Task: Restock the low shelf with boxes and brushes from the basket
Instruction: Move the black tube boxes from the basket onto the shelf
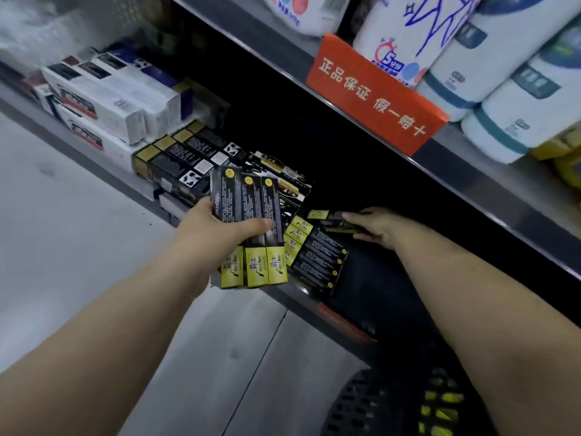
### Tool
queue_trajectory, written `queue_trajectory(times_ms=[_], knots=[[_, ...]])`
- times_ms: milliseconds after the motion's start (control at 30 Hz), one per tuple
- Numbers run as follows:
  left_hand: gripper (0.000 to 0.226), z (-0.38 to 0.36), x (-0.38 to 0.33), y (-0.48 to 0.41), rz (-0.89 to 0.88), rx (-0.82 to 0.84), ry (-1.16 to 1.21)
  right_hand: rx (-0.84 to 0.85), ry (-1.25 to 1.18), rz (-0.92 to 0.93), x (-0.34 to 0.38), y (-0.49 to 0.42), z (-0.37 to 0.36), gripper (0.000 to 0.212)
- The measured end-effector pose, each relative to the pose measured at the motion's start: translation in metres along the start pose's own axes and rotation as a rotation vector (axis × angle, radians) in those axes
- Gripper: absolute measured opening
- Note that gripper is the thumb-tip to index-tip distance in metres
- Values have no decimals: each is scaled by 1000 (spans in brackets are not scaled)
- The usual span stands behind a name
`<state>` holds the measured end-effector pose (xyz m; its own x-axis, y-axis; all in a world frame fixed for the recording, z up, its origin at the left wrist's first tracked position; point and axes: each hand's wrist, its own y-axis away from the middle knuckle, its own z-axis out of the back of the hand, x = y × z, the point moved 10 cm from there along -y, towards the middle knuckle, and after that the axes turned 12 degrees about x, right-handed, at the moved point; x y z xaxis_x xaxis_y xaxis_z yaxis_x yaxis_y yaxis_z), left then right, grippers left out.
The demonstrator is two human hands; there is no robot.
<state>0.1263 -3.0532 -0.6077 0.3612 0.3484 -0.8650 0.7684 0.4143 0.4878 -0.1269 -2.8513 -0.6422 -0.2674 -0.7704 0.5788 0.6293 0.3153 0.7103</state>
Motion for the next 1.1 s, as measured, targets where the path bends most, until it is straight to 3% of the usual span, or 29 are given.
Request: queue_trajectory(times_ms=[67,133,200,267,367,500,533,567,633,667,733,833,900,967,1100], knots=[[61,-4,5,-8,26,12,-26,113,86,-51,-10,-9,-16,34],[65,-5,8,-14,30,7,-56,142,340,-85,-16,-17,-25,47],[61,-6,8,-20,25,11,-57,122,497,-52,-12,-22,-31,56],[46,-10,7,-23,9,15,-26,132,537,-22,-11,-23,-35,54],[43,-18,7,-26,12,42,-9,173,659,-37,-14,-21,-40,50],[47,-26,11,-27,39,90,31,8,1088,-16,19,-3,-40,50],[47,-28,11,-27,46,103,42,11,985,63,35,7,-45,46],[46,-31,12,-27,52,122,53,78,733,149,49,18,-53,43],[47,-38,12,-26,63,181,78,332,163,270,69,47,-82,39],[48,-43,12,-26,67,217,89,454,10,305,75,59,-96,36],[47,-51,11,-24,71,275,101,592,-48,364,80,72,-114,34],[44,-53,12,-24,70,273,117,617,-1,335,72,68,-107,36],[46,-48,13,-25,67,228,118,502,-3,296,64,54,-76,22],[48,-44,12,-26,58,200,119,244,-152,241,49,36,-28,5],[39,-45,8,-28,20,197,107,-229,-618,116,-6,13,45,25]])
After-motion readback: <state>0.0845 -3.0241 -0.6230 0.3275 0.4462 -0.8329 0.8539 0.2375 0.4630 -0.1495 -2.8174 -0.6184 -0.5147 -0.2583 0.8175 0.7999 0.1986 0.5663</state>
